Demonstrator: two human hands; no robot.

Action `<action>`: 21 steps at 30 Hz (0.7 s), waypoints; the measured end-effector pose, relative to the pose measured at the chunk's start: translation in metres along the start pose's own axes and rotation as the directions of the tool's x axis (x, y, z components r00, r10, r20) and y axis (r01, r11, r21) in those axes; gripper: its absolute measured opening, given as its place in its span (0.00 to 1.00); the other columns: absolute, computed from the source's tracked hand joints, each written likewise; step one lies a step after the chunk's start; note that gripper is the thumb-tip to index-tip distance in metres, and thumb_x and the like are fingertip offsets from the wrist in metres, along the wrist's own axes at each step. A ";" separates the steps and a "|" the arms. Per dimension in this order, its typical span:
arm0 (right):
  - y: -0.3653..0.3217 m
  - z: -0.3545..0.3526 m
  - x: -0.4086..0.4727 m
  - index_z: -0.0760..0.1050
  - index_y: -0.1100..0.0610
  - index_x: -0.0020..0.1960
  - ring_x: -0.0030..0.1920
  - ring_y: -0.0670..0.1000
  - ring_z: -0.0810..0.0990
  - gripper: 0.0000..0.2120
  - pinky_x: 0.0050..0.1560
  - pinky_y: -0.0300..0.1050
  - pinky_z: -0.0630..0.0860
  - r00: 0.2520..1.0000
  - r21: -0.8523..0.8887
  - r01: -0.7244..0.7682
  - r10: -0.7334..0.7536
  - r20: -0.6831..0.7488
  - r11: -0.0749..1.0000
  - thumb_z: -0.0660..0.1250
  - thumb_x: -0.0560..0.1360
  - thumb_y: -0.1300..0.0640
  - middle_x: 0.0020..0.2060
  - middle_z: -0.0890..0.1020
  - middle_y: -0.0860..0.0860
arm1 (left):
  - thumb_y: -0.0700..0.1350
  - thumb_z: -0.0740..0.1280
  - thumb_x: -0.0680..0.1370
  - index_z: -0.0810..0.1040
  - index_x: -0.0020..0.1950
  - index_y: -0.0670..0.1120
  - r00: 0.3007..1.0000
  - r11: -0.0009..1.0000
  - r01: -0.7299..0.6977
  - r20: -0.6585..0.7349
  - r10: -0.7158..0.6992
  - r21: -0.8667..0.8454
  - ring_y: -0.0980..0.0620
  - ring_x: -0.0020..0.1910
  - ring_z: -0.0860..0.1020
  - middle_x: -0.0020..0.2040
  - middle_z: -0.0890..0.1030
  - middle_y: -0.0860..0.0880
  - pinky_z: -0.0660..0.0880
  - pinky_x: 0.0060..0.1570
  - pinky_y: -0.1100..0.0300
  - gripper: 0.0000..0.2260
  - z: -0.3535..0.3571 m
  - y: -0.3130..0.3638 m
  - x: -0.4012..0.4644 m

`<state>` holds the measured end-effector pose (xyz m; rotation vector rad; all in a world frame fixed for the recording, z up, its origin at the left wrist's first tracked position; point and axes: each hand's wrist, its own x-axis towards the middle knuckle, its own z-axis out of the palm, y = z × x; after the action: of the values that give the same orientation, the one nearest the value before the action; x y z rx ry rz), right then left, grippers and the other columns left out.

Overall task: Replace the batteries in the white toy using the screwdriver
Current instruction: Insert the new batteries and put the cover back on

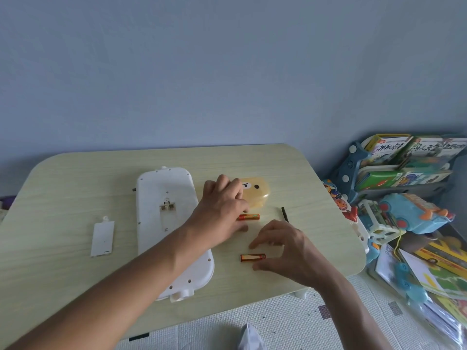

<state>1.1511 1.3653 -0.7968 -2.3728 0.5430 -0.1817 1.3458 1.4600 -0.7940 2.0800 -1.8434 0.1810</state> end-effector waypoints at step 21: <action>-0.052 0.013 0.051 0.85 0.53 0.44 0.34 0.44 0.78 0.05 0.39 0.38 0.74 0.971 0.597 -0.075 0.194 -0.137 0.798 0.78 0.71 0.61 0.33 0.83 0.46 | 0.45 0.77 0.71 0.85 0.45 0.52 0.886 0.566 0.363 0.086 -0.456 -0.740 0.60 0.42 0.81 0.42 0.85 0.58 0.77 0.45 0.63 0.05 -0.064 -0.050 -0.038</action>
<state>1.2180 1.3865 -0.7729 -1.7067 0.6364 -0.4513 1.3981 1.5218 -0.7561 1.7487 -1.0144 -0.4955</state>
